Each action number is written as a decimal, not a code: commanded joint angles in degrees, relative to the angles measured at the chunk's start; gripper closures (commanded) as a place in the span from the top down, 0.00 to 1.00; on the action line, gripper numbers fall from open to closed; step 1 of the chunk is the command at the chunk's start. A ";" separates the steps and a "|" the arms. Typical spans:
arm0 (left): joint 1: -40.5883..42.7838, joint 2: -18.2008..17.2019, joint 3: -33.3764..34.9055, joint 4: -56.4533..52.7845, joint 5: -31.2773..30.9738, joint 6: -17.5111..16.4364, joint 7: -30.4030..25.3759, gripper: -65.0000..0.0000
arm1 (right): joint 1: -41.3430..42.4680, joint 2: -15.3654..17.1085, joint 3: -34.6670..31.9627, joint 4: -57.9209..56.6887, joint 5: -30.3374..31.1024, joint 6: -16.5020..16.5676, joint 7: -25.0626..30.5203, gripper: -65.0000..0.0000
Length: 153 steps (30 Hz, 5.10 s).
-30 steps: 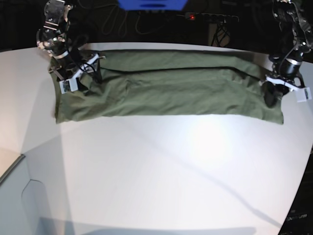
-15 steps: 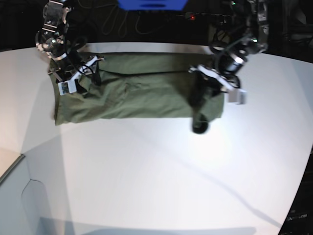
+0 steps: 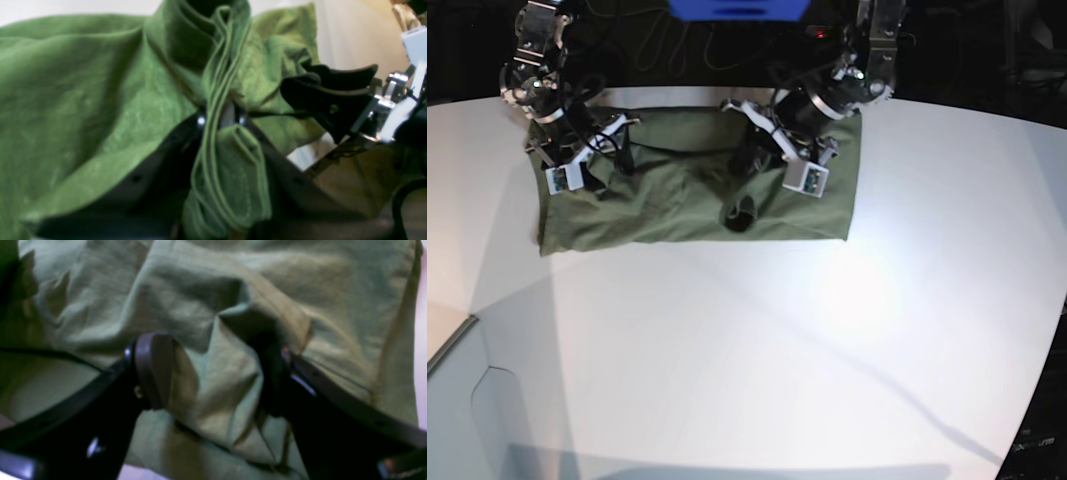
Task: Layout the t-shirt on the table in an organized manner, then fold the t-shirt properly
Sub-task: 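Fold the strip end with the left gripper toward the right gripper, then lift the strip end with the right gripper and fold it toward the left gripper, then press the folded bundle down and open the left gripper, withdrawing it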
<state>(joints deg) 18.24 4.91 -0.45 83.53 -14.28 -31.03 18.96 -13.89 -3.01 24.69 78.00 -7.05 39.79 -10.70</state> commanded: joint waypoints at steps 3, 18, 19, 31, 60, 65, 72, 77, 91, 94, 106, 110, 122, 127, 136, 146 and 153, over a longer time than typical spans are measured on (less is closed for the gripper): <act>-0.96 0.41 0.05 1.00 -1.15 -0.49 -1.69 0.00 | -0.31 0.24 0.15 0.38 -0.56 0.21 -1.48 0.61; -4.13 2.52 0.49 0.21 -0.62 -0.49 -1.51 0.00 | -0.22 0.32 0.15 0.38 -0.56 0.21 -1.48 0.61; -4.22 2.52 1.11 -0.14 -0.62 -0.49 -1.60 0.00 | -0.22 0.32 0.15 0.38 -0.56 0.21 -1.48 0.61; -6.24 2.43 2.16 -3.66 -1.15 4.43 0.86 0.45 | -0.13 0.41 -0.03 0.20 -0.56 0.21 -1.48 0.61; -4.92 -3.63 -14.89 -4.63 -1.23 4.26 0.86 0.50 | 1.89 0.15 2.52 9.43 -0.38 0.21 -2.00 0.62; -5.54 -3.37 -14.72 -6.03 -1.23 4.26 0.86 0.50 | 5.41 0.50 8.32 6.71 -0.56 0.21 -2.09 0.62; -6.24 -3.37 -14.89 -6.21 -1.23 4.26 0.86 0.50 | 9.54 3.58 12.90 -2.88 -0.64 0.21 -2.09 0.62; -6.24 -3.54 -14.89 -6.21 -1.23 4.26 0.86 0.50 | 9.63 4.98 12.81 -7.71 -0.64 0.21 -1.65 0.62; -6.24 -3.54 -14.98 -6.30 -1.23 4.26 0.86 0.50 | 7.87 4.90 8.32 -10.08 -0.38 0.21 -1.65 0.39; -6.15 -3.54 -14.98 -6.30 -1.23 4.26 0.86 0.50 | 7.96 4.81 8.76 -10.08 -0.29 0.21 -1.92 0.38; -5.98 -3.63 -14.98 -6.30 -1.23 4.26 0.86 0.50 | 7.87 3.31 8.32 -10.17 -0.47 0.21 -2.00 0.18; -5.98 -3.63 -14.98 -6.30 -1.23 4.26 0.86 0.50 | 7.87 3.05 8.41 -10.00 -0.47 0.21 -2.00 0.00; -6.15 -3.37 -14.98 -6.30 -1.23 4.43 1.21 0.50 | 1.89 -3.02 8.06 15.15 -0.29 0.21 -2.00 0.00; -6.15 -3.28 -14.98 -6.30 -1.23 4.43 1.21 0.50 | -1.89 -5.13 3.31 24.64 -0.47 0.21 -2.00 0.00; -6.15 -3.28 -14.98 -6.38 -1.23 4.52 1.21 0.50 | -9.63 -5.48 -13.21 32.99 -0.56 0.21 -2.00 0.00; -6.15 -3.28 -14.98 -6.38 -1.23 4.87 1.30 0.50 | -7.16 -4.60 -34.84 26.84 -0.64 0.21 -2.00 0.00; -5.62 -3.54 -14.98 -6.38 -1.23 4.87 1.30 0.50 | -1.45 -3.81 -43.02 16.11 -0.64 -4.49 -2.00 0.00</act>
<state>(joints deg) 12.84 1.56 -15.44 76.36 -14.79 -25.89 21.23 -15.68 -6.20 -18.02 92.97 -8.80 35.53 -14.44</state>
